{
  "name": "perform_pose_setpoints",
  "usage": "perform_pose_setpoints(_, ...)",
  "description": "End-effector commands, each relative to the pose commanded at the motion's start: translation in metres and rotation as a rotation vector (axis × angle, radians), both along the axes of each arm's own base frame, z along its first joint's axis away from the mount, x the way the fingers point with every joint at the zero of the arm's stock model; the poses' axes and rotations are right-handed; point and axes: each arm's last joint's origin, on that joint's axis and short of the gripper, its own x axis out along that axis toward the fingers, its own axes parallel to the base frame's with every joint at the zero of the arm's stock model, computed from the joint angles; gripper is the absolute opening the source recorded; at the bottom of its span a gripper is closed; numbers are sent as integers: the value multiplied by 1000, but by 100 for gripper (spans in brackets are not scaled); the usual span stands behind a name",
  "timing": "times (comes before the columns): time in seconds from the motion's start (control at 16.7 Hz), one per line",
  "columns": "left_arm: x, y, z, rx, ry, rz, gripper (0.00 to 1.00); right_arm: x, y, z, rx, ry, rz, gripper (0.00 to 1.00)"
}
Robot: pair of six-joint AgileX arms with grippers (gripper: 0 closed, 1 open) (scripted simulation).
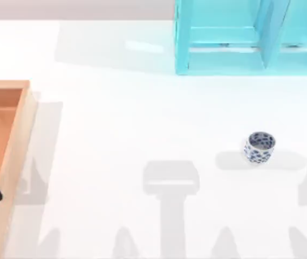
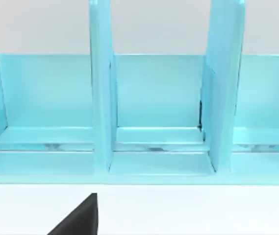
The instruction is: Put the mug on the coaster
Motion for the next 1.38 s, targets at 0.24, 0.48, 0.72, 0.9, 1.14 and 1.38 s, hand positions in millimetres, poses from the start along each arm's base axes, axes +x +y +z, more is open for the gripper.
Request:
perform_pose_setpoints(0.24,0,0,0,0,0,0,100,0,1,4,-26,24,10,100)
perform_pose_setpoints(0.48,0,0,0,0,0,0,100,5,5,32,-164,162,58,100)
perform_pose_setpoints(0.72,0,0,0,0,0,0,100,25,12,67,-317,363,134,100)
perform_pose_setpoints(0.9,0,0,0,0,0,0,100,42,18,85,-421,492,200,100)
perform_pose_setpoints(1.14,0,0,0,0,0,0,100,72,29,105,-553,652,312,100)
perform_pose_setpoints(1.38,0,0,0,0,0,0,100,106,46,118,-686,793,465,100)
